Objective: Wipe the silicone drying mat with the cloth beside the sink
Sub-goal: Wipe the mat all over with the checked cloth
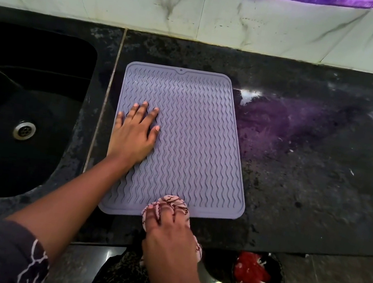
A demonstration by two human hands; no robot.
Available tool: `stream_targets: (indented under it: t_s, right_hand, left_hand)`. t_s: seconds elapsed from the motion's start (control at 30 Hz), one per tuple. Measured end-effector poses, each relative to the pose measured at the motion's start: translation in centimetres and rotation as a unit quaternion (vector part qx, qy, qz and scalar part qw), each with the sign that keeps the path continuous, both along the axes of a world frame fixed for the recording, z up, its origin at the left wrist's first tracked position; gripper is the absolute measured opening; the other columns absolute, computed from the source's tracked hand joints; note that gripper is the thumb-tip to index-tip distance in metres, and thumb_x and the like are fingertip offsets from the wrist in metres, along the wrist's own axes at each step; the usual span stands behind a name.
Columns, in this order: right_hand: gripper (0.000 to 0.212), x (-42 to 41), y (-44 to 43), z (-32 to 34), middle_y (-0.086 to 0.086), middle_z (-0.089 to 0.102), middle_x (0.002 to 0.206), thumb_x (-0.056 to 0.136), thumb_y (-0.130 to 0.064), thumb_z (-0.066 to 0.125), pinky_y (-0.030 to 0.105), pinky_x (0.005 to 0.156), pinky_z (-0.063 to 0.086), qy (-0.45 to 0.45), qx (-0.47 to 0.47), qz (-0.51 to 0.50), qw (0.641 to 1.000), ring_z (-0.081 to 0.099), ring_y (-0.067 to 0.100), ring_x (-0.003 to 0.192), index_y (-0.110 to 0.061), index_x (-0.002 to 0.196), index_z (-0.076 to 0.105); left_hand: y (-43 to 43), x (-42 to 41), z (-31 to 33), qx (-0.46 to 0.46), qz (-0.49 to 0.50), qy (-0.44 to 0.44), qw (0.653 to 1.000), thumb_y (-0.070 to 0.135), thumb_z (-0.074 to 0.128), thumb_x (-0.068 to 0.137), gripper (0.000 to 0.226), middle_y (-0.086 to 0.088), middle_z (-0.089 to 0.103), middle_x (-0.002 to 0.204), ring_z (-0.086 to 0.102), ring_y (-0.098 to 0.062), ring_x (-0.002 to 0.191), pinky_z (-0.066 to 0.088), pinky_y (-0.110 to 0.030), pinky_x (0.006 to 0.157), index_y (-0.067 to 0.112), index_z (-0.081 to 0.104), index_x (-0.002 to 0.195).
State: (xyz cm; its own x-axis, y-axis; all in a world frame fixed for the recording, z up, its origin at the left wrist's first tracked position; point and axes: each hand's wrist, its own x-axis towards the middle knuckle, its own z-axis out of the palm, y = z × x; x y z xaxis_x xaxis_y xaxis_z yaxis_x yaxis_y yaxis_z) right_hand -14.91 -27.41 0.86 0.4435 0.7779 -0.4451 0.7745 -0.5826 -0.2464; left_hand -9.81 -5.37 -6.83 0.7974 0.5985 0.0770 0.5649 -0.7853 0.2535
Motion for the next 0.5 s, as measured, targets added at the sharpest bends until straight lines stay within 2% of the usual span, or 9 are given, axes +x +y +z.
stream_targets:
  t_s: [0.07, 0.17, 0.27, 0.33, 0.4, 0.5]
  right_hand:
    - [0.053, 0.7, -0.8, 0.1, 0.015, 0.03, 0.145, 0.093, -0.024, 0.045, 0.046, 0.099, 0.038, -0.008, 0.016, -0.006, 1.0, 0.028, 0.033, 0.128, -0.015, 0.141, 0.025]
    - [0.051, 2.9, -3.5, 0.1, 0.005, 0.038, 0.143, 0.093, -0.029, 0.046, 0.035, 0.096, 0.043, -0.035, 0.002, -0.068, 0.997, 0.035, 0.023, 0.126, -0.02, 0.14, 0.03]
    - [0.045, 5.4, -4.8, 0.7, 0.0, 0.046, 0.137, 0.091, -0.033, 0.042, 0.03, 0.09, 0.043, -0.082, 0.017, -0.106, 0.991, 0.043, 0.02, 0.117, -0.025, 0.134, 0.04]
    - [0.043, 6.8, -3.5, 0.7, 0.001, 0.048, 0.136, 0.09, -0.033, 0.045, 0.032, 0.092, 0.041, -0.103, 0.087, -0.098, 0.986, 0.043, 0.021, 0.118, -0.025, 0.132, 0.045]
    - [0.045, 7.5, -0.7, 0.2, 0.004, 0.044, 0.14, 0.092, -0.032, 0.045, 0.037, 0.098, 0.037, -0.103, 0.126, -0.082, 0.983, 0.036, 0.024, 0.125, -0.023, 0.135, 0.042]
    - [0.05, 6.5, 1.3, -1.1, 0.011, 0.031, 0.148, 0.096, -0.026, 0.039, 0.046, 0.106, 0.03, -0.118, 0.069, -0.057, 0.989, 0.024, 0.031, 0.134, -0.018, 0.143, 0.026]
  left_hand:
    - [0.0, 0.0, 0.0, -0.001, -0.002, -0.002, 1.0, 0.045, 0.025, 0.096, 0.053, -0.003, 0.02, 0.156, 0.011, -0.02, 0.145, 0.006, -0.046, 0.115, 0.029, 0.024, 0.146]
    - [0.1, -0.1, -0.1, -0.004, -0.001, -0.004, 1.0, 0.046, 0.024, 0.096, 0.053, -0.003, 0.02, 0.157, 0.011, -0.02, 0.145, 0.005, -0.046, 0.115, 0.029, 0.024, 0.147]
    - [0.1, -0.1, 0.0, -0.003, -0.001, -0.002, 1.0, 0.047, 0.022, 0.096, 0.054, -0.002, 0.02, 0.157, 0.01, -0.02, 0.145, 0.004, -0.046, 0.116, 0.029, 0.023, 0.147]
    - [0.0, 0.0, -0.1, -0.003, -0.001, -0.001, 1.0, 0.047, 0.022, 0.096, 0.054, -0.002, 0.019, 0.157, 0.01, -0.019, 0.145, 0.004, -0.045, 0.116, 0.029, 0.022, 0.147]
    - [0.0, 0.0, -0.1, -0.002, -0.001, 0.0, 1.0, 0.047, 0.022, 0.096, 0.054, -0.002, 0.019, 0.157, 0.01, -0.019, 0.145, 0.004, -0.046, 0.116, 0.029, 0.022, 0.147]
    - [0.0, 0.0, -0.1, -0.001, 0.0, -0.003, 1.0, 0.047, 0.023, 0.096, 0.054, -0.002, 0.019, 0.157, 0.01, -0.019, 0.145, 0.004, -0.046, 0.116, 0.029, 0.022, 0.147]
